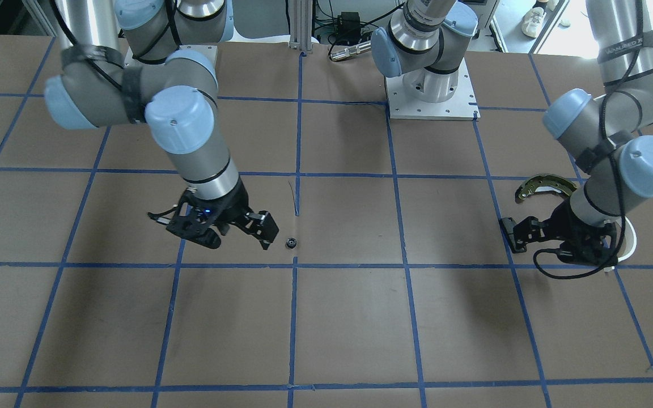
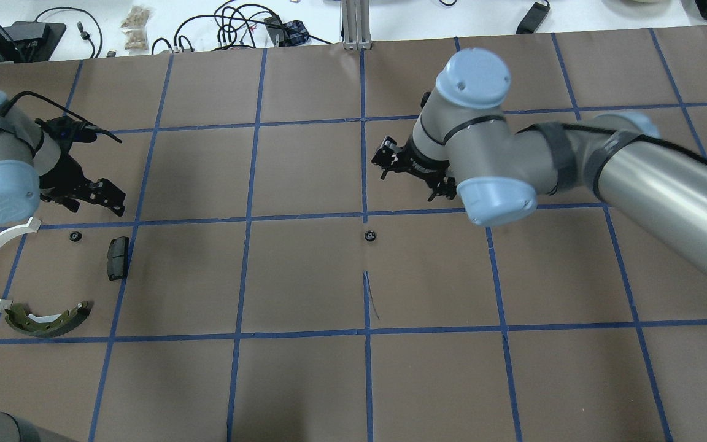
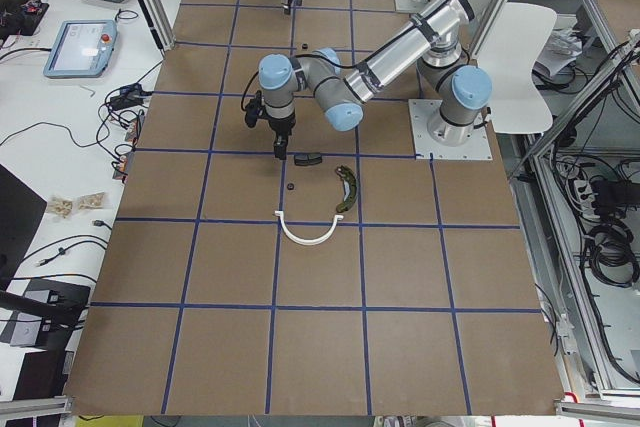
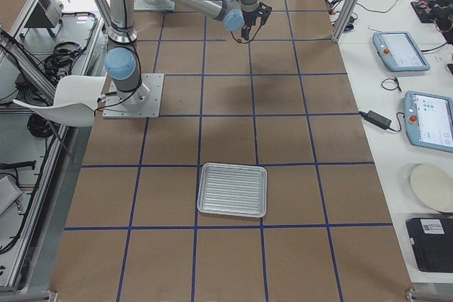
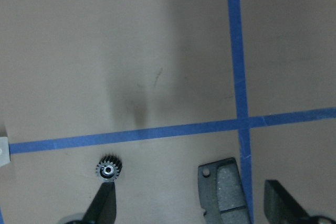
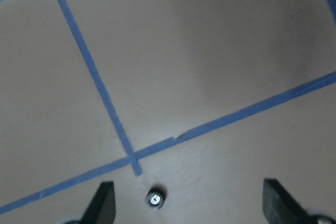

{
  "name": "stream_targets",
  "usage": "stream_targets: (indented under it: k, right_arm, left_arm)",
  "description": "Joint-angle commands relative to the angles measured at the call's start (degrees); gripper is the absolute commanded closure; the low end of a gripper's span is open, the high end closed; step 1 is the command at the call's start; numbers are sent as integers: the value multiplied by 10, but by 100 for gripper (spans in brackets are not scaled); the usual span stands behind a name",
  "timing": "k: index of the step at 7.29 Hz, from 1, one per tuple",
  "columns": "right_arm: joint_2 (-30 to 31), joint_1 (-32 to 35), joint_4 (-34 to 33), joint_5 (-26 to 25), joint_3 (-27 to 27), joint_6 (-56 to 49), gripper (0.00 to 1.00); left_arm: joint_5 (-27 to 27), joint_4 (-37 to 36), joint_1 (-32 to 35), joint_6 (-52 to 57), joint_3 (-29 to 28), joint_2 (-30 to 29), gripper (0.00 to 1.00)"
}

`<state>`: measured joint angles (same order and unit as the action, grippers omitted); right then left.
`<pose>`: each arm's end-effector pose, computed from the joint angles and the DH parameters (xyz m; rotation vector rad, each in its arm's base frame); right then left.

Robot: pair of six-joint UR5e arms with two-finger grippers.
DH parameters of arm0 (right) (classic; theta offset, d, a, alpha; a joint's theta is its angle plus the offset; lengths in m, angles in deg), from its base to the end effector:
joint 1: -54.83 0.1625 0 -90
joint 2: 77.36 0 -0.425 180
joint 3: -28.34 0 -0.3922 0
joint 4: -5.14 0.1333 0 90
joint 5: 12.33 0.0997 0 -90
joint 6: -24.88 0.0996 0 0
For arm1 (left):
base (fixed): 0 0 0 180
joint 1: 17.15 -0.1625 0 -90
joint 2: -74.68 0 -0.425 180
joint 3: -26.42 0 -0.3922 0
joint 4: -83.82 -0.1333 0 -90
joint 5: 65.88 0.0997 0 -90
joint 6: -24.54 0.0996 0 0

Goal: Place bearing gear from tray to pile

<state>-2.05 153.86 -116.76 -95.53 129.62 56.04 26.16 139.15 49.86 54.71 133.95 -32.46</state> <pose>0.2327 -0.5399 0.3138 0.5655 2.9396 -0.0845 0.0944 -0.5547 0.2460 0.1947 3.1036 0.0248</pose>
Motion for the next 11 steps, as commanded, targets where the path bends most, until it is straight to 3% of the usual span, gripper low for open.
stream_targets:
  k: [1,2,4,5,6,8,10,11]
  right_arm:
    - [63,-89,242,-105,-118,-189,0]
    - [74,-118,314,-105,-156,-224,0]
    - [126,-123,326,-102,-172,-240,0]
    - [129,-119,325,-105,-168,-233,0]
    - [131,-116,324,-113,-178,-229,0]
    - [112,-108,322,-112,-182,-243,0]
    - [84,-93,244,-102,-181,-239,0]
    - [81,-90,235,-84,-176,-235,0]
  left_arm:
    - [1,1,128,-157,-3,4,0]
    - [-5,0,199,-272,-6,0,0]
    - [-15,-6,324,-478,-50,-30,0]
    - [-74,-7,364,-577,-64,-48,0]
    - [-96,-9,391,-622,-78,-68,0]
    - [-78,-7,461,-686,-91,-97,0]
    - [-62,-7,473,-702,-90,-114,0]
    - [-63,-7,475,-702,-90,-120,0]
